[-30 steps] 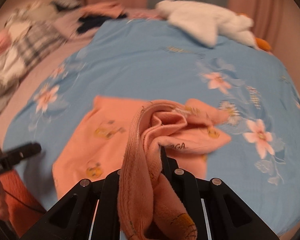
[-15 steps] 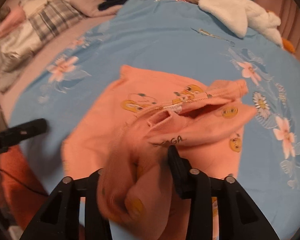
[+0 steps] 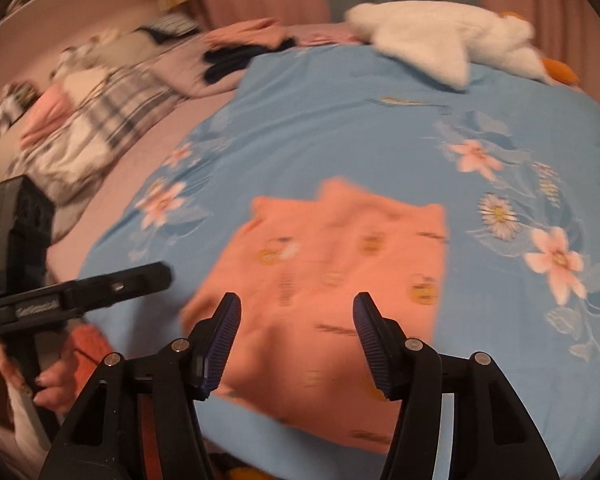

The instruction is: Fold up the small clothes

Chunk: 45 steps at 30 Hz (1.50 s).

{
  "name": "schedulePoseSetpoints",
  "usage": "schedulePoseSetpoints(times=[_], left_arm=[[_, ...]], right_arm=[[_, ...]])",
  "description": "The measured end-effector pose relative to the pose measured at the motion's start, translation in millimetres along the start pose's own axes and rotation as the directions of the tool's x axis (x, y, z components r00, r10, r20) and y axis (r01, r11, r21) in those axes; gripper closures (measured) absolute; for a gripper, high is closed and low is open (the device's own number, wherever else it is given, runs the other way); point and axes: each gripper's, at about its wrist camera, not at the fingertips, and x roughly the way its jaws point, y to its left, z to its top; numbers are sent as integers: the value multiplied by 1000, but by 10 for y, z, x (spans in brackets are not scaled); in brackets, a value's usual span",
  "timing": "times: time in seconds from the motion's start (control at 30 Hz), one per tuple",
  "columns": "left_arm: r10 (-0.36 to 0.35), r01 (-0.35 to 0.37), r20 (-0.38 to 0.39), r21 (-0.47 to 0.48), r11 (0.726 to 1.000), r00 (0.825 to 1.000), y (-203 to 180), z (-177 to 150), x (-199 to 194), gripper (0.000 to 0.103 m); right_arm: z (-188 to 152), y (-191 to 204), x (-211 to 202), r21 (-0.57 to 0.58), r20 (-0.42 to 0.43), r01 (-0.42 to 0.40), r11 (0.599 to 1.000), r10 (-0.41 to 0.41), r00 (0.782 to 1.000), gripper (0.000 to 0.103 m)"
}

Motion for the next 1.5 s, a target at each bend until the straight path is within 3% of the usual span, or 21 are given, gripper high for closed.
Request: schedulePoseSetpoints(times=[0.17, 0.3, 0.4, 0.5, 0.63, 0.73, 1.0, 1.13, 1.4, 1.5], left_arm=[[-55, 60, -85, 50, 997, 995, -181, 106, 388, 33], [19, -4, -179, 85, 996, 984, -243, 149, 806, 33], [62, -42, -204, 101, 994, 977, -256, 173, 971, 35], [40, -22, -223, 83, 996, 974, -232, 201, 1080, 38], [42, -32, -257, 44, 999, 966, -207, 205, 1217, 80], [26, -20, -236, 26, 999, 971, -248, 221, 1185, 92], [13, -2, -100, 110, 994, 995, -535, 308, 598, 93], [61, -52, -65, 135, 989, 996, -464, 293, 416, 93], [163, -160, -142, 33, 987, 976, 110, 46, 564, 90], [158, -161, -141, -15, 987, 977, 250, -1, 588, 80]], right_arm=[[-79, -304, 95, 97, -33, 57, 994, -54, 998, 45], [-178, -406, 119, 135, -56, 63, 989, -56, 997, 45], [-245, -446, 99, 144, -65, 74, 987, -65, 996, 45], [-279, -493, 92, 157, -70, 76, 985, -66, 995, 45], [-299, -552, 118, 176, -76, 87, 981, -75, 994, 45], [-317, -580, 114, 190, -79, 95, 977, -81, 994, 45], [-300, -585, 40, 185, -62, 104, 977, -94, 994, 45], [-276, -535, 89, 167, -63, 83, 982, -74, 995, 45], [-271, -413, 254, 146, -106, 53, 988, -38, 994, 45], [-274, -380, 278, 141, -115, 56, 988, -40, 993, 45]])
